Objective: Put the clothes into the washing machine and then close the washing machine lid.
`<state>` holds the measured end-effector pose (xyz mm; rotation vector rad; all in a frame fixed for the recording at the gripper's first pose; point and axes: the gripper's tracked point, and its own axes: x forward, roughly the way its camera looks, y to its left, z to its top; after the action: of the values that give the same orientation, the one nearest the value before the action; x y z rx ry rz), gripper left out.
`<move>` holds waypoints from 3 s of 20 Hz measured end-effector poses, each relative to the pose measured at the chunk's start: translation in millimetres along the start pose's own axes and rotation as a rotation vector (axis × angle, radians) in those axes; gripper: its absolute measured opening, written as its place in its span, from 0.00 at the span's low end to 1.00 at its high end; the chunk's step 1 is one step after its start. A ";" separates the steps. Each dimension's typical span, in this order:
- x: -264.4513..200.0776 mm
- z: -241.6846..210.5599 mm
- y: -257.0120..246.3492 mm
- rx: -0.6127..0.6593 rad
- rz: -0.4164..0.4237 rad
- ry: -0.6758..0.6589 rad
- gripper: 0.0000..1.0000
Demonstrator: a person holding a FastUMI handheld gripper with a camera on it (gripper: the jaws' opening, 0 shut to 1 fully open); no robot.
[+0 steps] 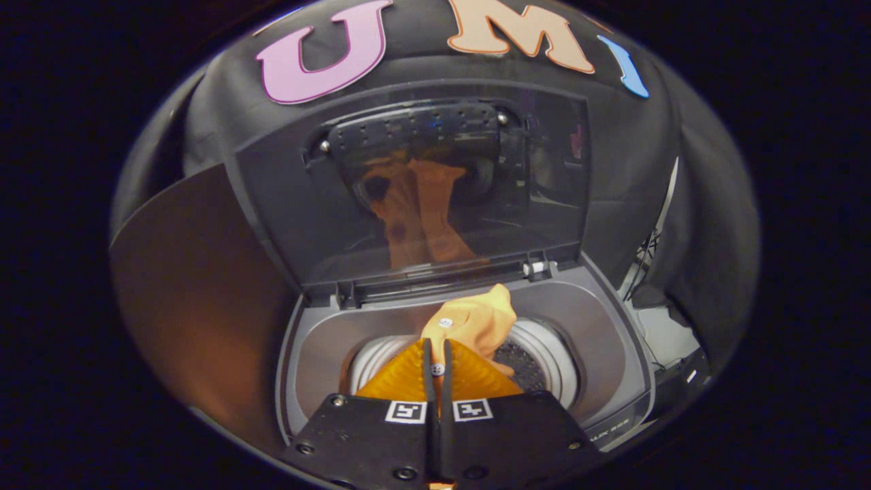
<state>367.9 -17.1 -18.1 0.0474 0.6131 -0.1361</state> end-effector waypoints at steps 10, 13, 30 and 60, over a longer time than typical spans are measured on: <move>26.2 -28.0 1.6 0.079 -0.004 0.033 0.18; 20.5 -22.1 0.1 0.053 -0.018 0.031 0.35; -53.2 92.8 22.2 -0.043 0.035 -0.165 0.98; -1.3 272.2 40.0 -0.095 -0.101 -0.544 0.97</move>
<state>527.6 -0.4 205.2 -0.1107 0.0781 -0.2076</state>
